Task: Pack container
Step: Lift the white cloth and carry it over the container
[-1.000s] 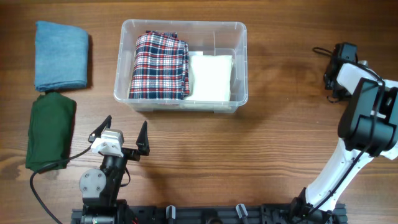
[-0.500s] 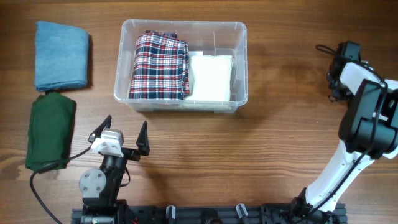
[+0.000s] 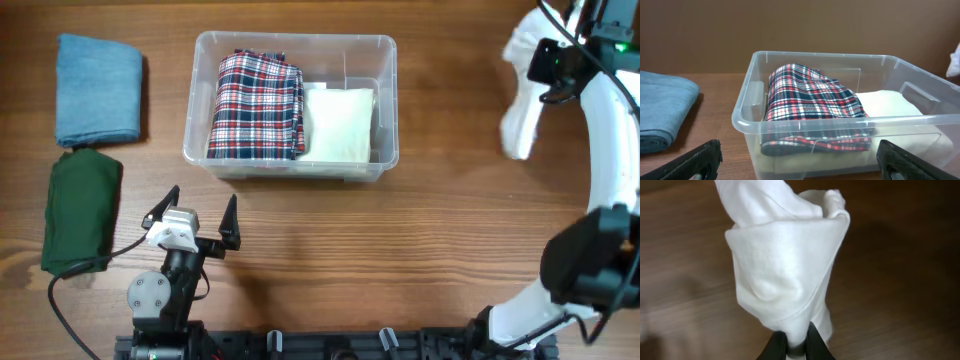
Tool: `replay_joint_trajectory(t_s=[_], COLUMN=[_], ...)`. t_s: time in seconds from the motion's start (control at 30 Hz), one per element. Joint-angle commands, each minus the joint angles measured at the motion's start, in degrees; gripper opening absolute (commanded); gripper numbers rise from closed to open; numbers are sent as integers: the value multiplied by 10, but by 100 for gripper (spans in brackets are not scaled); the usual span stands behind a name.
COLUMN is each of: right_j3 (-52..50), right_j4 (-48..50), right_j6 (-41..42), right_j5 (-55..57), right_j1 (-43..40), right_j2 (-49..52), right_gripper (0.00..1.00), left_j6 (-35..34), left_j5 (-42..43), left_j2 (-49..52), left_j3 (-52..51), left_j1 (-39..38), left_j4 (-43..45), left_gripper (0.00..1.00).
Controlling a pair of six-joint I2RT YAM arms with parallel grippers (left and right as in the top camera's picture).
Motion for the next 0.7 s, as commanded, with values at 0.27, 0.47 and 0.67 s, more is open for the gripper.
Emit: replay_joint_trajectory(t_s=[0.27, 0.47, 0.67], right_j3=[78, 170, 228], right_j4=[-101, -180, -188], right_j6=[-40, -21, 56], right_j5=[-113, -121, -115], right_j1=[95, 160, 224], right_j2=[-54, -54, -54], right_gripper=[4, 4, 4], left_j6=[-1, -1, -1], left_j5=[-3, -3, -3], left_j2=[-4, -4, -4], left_j3=[-3, -3, -3], left_j1=[-3, -3, -3], left_j4=[-2, -2, -2], left_gripper=[100, 100, 100])
